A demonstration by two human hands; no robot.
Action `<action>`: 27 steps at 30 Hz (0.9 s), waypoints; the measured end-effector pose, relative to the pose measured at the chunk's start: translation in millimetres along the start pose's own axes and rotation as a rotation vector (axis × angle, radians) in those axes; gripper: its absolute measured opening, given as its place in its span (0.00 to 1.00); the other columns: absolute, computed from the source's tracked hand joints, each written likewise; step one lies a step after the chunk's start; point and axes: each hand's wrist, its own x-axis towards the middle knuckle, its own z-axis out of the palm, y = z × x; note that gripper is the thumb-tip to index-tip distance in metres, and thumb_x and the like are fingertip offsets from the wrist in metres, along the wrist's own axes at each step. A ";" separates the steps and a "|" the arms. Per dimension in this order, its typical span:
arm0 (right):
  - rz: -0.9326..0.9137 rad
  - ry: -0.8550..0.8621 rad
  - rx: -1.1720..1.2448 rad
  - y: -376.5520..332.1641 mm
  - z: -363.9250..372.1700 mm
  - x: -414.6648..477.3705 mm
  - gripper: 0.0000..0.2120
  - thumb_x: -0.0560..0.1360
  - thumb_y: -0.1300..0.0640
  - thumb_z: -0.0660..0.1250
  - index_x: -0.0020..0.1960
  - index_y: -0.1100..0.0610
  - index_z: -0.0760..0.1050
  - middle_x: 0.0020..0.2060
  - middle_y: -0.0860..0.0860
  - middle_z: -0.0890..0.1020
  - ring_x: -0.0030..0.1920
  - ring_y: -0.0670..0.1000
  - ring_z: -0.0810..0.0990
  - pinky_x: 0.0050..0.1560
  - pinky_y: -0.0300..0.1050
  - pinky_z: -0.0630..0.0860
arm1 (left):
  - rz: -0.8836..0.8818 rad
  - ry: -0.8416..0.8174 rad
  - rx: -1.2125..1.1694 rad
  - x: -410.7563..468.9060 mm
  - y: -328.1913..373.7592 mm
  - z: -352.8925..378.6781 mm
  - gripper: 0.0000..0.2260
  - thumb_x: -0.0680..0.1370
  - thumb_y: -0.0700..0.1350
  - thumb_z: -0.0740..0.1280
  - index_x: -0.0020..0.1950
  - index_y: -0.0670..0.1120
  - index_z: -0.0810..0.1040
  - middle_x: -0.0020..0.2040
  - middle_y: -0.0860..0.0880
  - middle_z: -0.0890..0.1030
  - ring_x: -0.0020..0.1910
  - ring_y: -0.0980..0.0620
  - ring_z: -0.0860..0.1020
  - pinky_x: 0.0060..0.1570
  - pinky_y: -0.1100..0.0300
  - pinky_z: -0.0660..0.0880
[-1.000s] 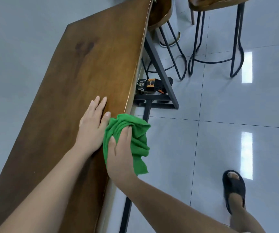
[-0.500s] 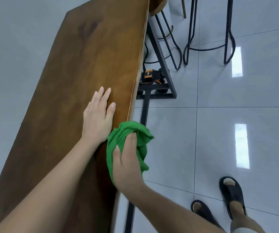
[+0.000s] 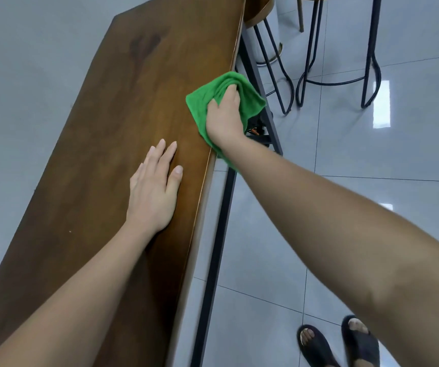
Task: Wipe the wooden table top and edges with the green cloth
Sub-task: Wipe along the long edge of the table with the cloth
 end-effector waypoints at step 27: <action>0.044 -0.146 -0.012 70.8 39.4 -226.0 0.34 0.89 0.51 0.55 0.88 0.58 0.45 0.86 0.56 0.56 0.85 0.53 0.58 0.86 0.40 0.50 | -0.003 -0.017 0.005 0.5 2.0 -4.2 0.25 0.90 0.59 0.48 0.89 0.58 0.58 0.89 0.57 0.56 0.88 0.55 0.51 0.84 0.42 0.53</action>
